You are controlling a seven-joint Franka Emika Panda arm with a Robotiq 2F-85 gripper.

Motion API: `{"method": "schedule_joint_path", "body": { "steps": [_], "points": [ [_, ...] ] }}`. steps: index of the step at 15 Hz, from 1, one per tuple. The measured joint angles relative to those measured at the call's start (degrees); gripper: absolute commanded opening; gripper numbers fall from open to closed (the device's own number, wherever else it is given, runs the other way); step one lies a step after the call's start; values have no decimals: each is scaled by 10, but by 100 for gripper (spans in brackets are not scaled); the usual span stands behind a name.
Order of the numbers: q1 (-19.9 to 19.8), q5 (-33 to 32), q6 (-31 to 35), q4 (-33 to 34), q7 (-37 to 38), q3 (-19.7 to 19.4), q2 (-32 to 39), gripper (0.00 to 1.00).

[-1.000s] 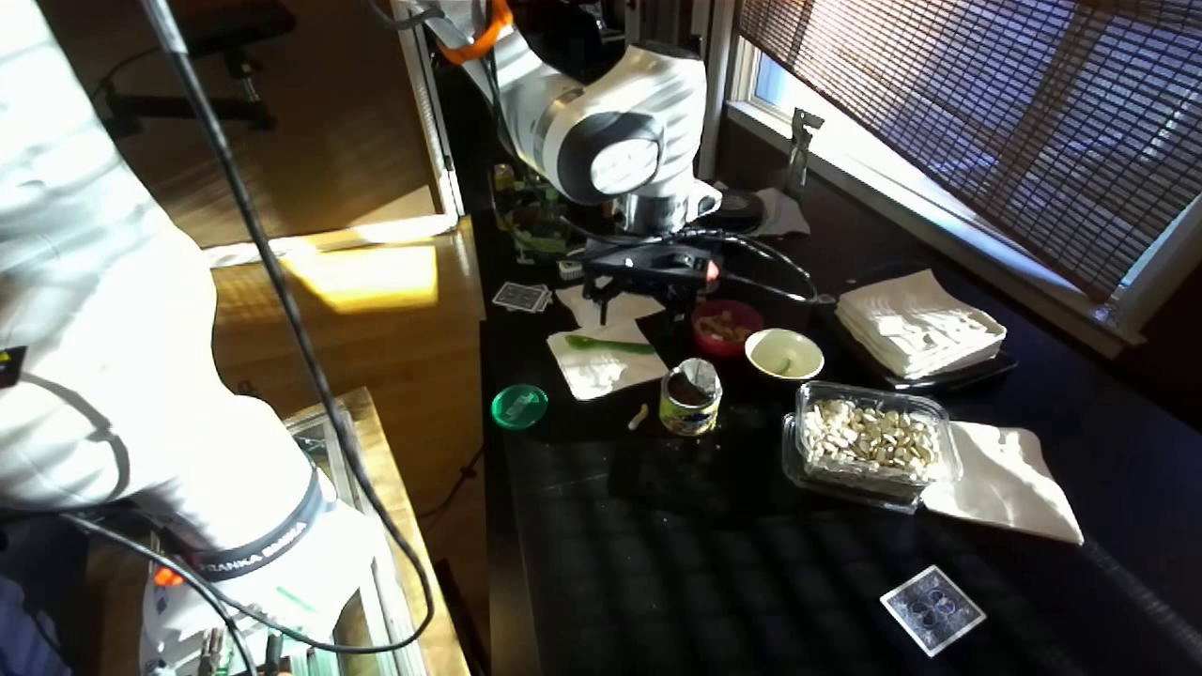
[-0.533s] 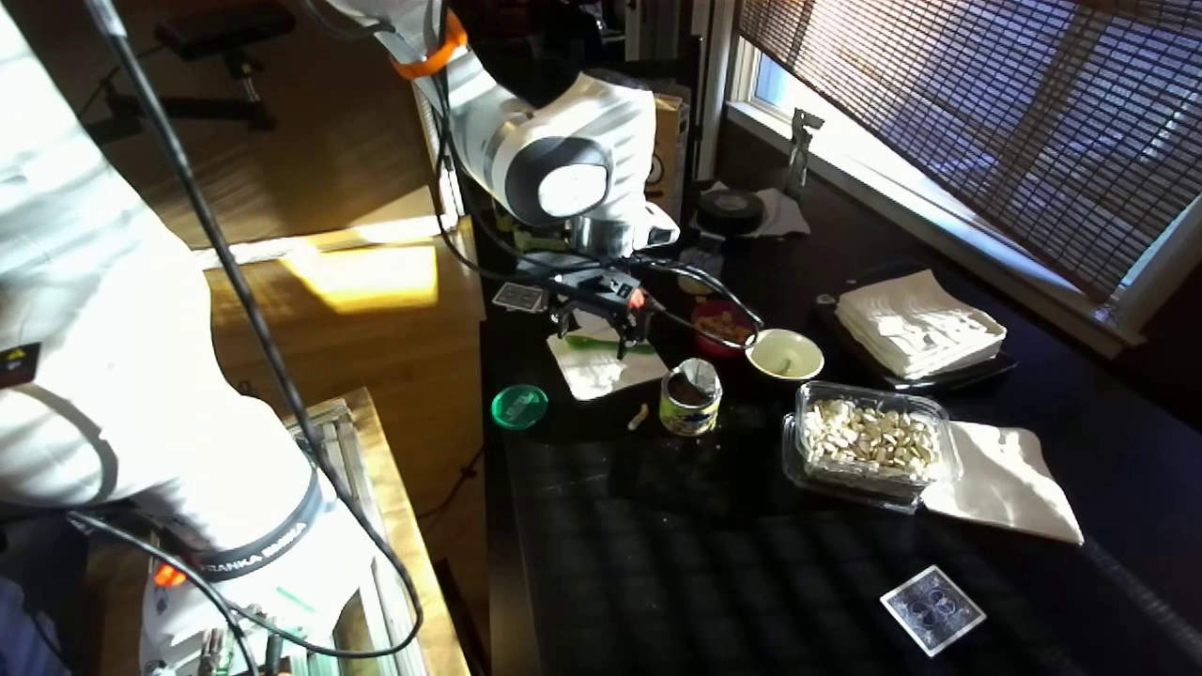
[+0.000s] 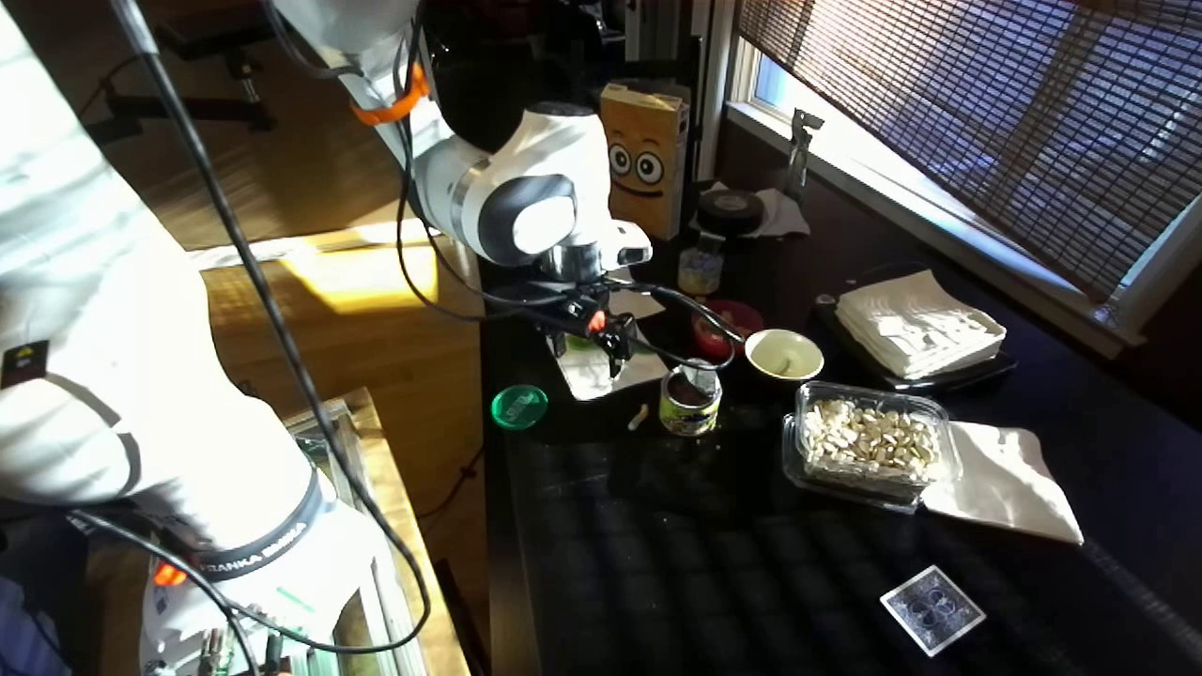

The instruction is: Put the orange and blue objects in the black and white bowl.

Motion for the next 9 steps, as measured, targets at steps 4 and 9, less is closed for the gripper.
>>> {"method": "schedule_joint_path", "body": {
  "steps": [4, 9],
  "points": [
    [-6, -84, 111, -21, 30, -36, 19, 100],
    [-30, -38, 180, -21, 5, -29, 79, 100]
  ]
}}
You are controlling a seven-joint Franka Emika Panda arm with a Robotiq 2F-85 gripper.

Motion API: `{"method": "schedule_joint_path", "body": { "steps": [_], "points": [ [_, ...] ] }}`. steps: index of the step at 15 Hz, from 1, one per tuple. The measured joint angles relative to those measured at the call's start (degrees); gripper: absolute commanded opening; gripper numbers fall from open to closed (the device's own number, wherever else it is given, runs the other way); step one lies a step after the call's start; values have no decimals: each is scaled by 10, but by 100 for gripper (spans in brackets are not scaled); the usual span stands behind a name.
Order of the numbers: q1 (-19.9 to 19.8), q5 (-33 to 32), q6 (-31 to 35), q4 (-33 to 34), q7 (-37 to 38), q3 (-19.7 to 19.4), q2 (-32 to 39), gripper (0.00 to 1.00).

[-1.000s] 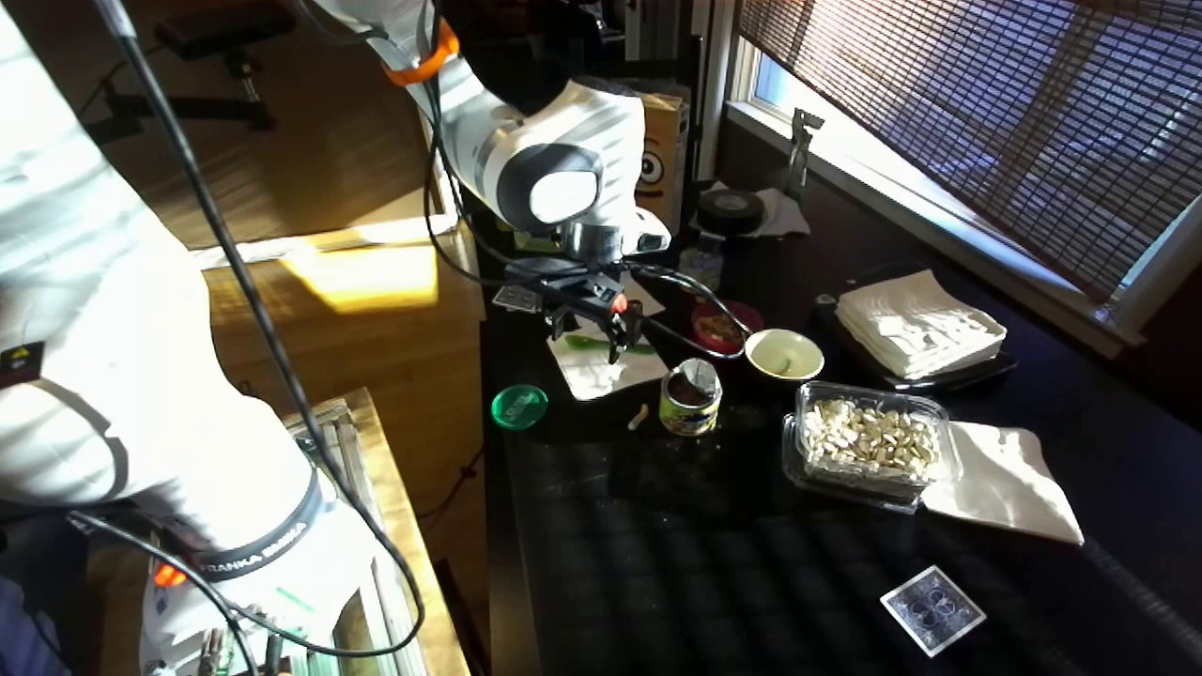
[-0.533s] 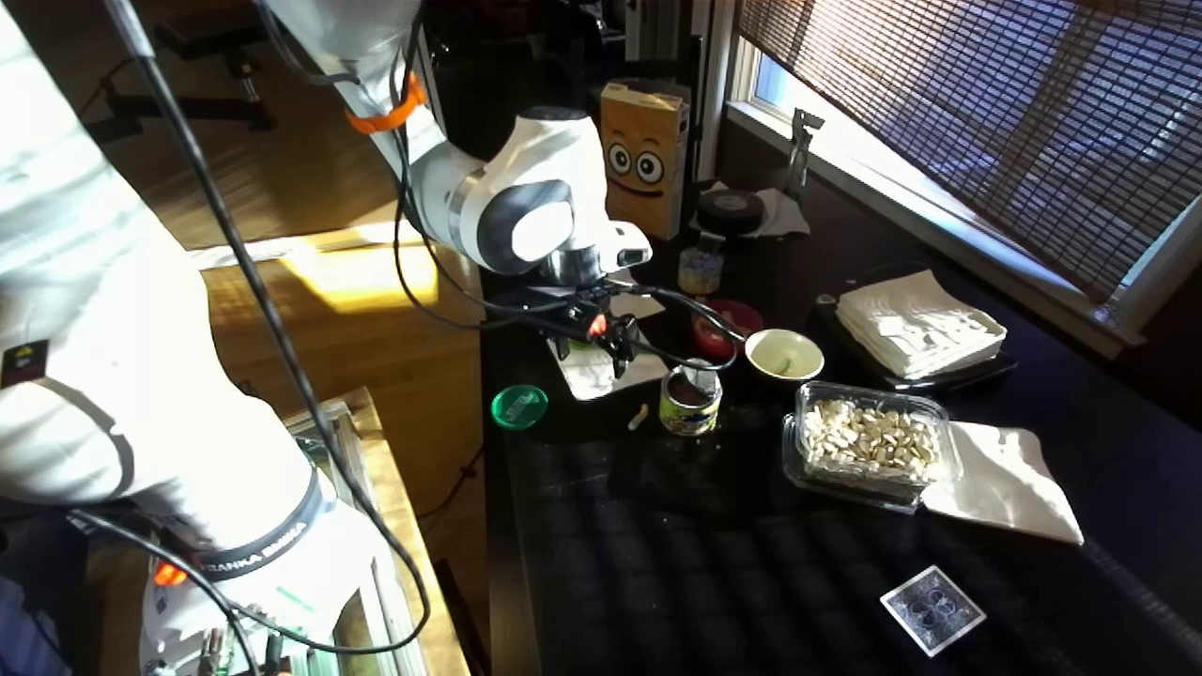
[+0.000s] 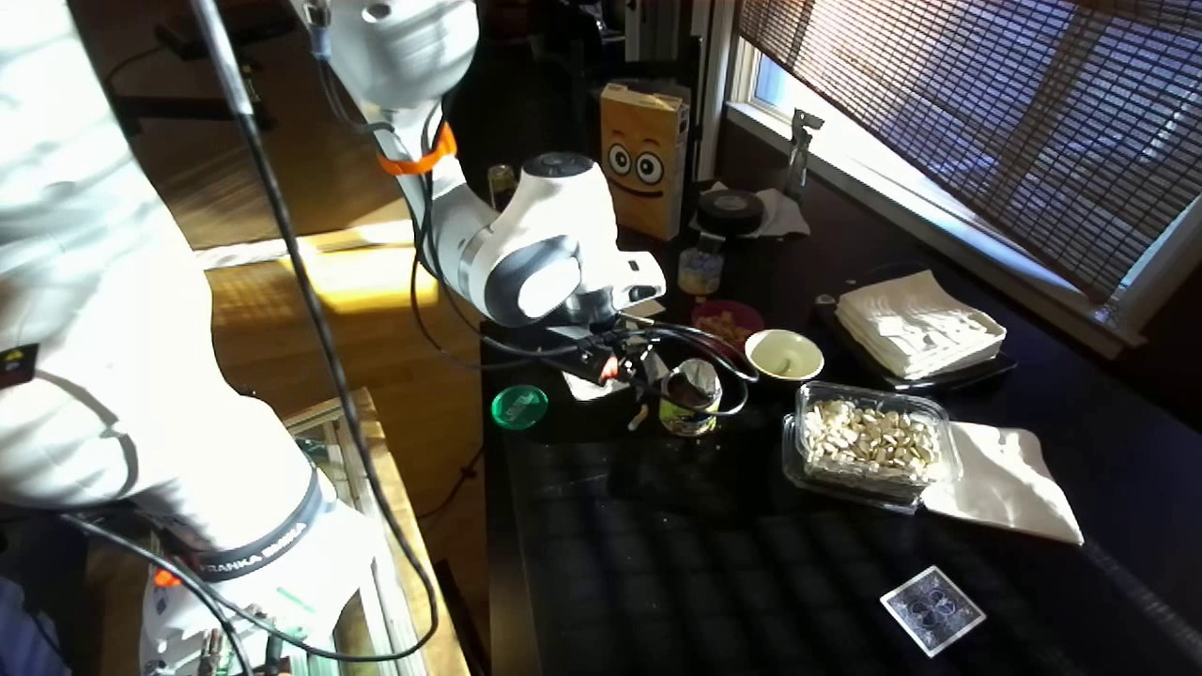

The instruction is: Put the orange and blue objects in the black and white bowl.

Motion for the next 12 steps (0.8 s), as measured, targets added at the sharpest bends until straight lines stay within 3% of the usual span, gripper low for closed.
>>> {"method": "schedule_joint_path", "body": {
  "steps": [5, 12],
  "points": [
    [-64, 25, 10, 4, -16, 49, 45, 100],
    [-133, 25, 32, 15, -19, 89, 73, 100]
  ]
}}
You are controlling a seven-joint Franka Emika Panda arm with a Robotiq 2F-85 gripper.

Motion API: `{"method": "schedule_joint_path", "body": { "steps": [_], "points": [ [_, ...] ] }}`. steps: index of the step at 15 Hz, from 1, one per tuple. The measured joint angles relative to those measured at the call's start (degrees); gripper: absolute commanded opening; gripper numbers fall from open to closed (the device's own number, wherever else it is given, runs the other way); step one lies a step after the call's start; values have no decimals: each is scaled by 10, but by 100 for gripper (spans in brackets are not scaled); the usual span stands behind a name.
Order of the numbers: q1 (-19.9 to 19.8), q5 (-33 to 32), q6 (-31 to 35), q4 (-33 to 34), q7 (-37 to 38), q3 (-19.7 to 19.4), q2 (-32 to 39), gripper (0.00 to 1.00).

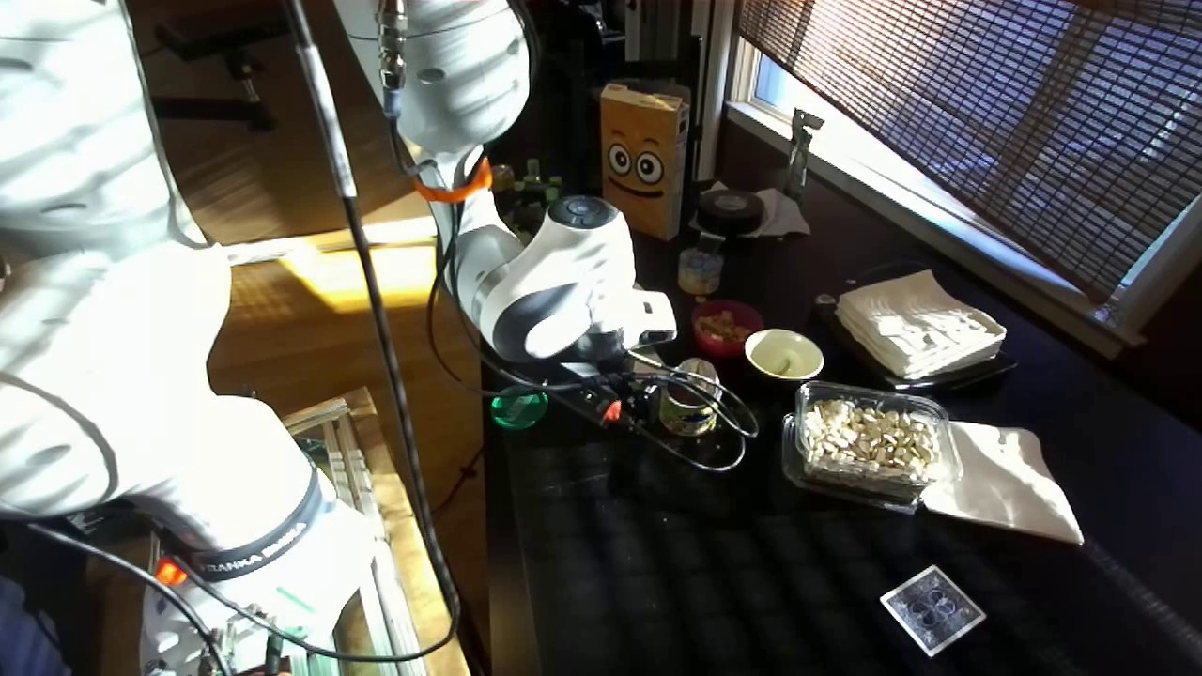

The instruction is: Put the orange and blue objects in the black and white bowl.

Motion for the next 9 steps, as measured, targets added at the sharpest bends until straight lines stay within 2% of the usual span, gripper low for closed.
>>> {"method": "schedule_joint_path", "body": {
  "steps": [5, 6, 7, 8, 9],
  "points": [
    [-28, -3, 10, 21, -8, 14, 28, 99],
    [-30, -4, 10, 26, -9, 14, 32, 84],
    [-31, -5, 10, 30, -10, 14, 36, 74],
    [-32, -6, 10, 34, -11, 14, 40, 72],
    [-32, -6, 10, 39, -12, 14, 43, 65]
  ]
}}
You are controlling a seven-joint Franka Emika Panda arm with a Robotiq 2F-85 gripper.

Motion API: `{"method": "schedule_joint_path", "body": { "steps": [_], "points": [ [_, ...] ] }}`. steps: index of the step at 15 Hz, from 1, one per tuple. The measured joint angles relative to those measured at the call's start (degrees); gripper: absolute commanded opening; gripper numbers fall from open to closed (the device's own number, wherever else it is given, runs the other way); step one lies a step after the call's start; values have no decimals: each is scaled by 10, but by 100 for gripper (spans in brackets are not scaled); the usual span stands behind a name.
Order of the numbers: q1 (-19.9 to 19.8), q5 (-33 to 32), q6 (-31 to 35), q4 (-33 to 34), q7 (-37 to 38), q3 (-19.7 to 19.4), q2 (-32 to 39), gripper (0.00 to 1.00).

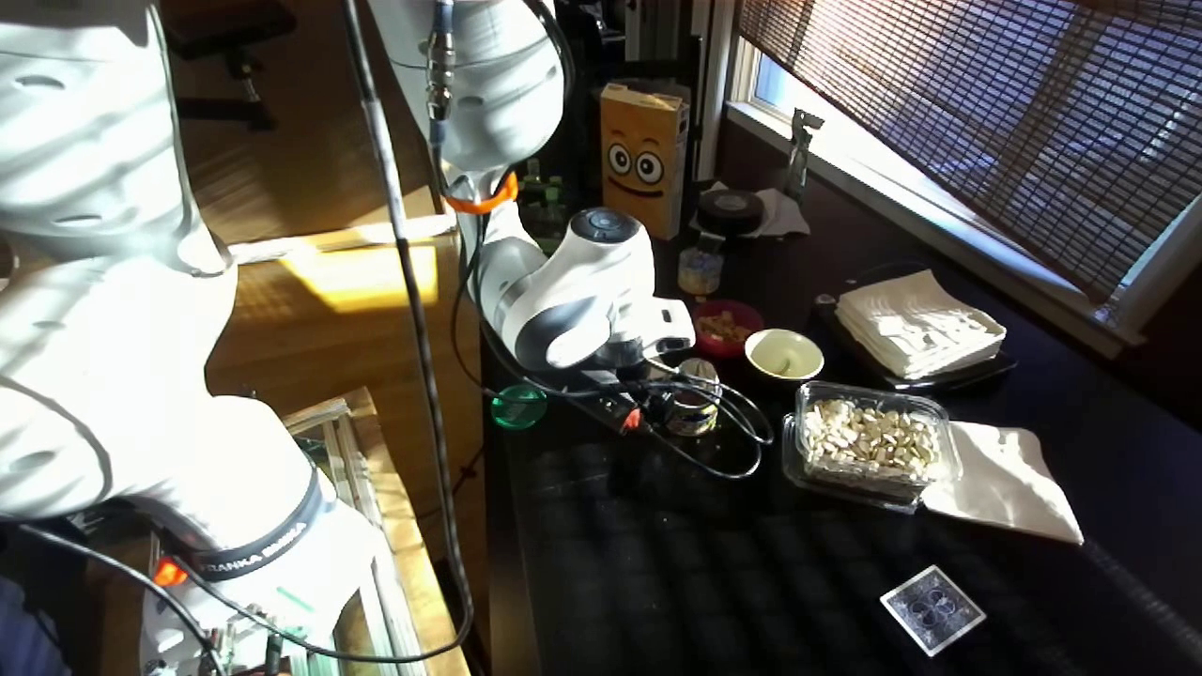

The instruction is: Put the orange and blue objects in the black and white bowl.

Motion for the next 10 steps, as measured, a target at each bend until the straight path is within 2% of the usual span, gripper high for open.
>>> {"method": "schedule_joint_path", "body": {
  "steps": [8, 10],
  "points": [
    [-11, -1, 0, 20, -7, 8, 11, 7],
    [-21, -1, 0, 21, -11, 18, 11, 1]
  ]
}}
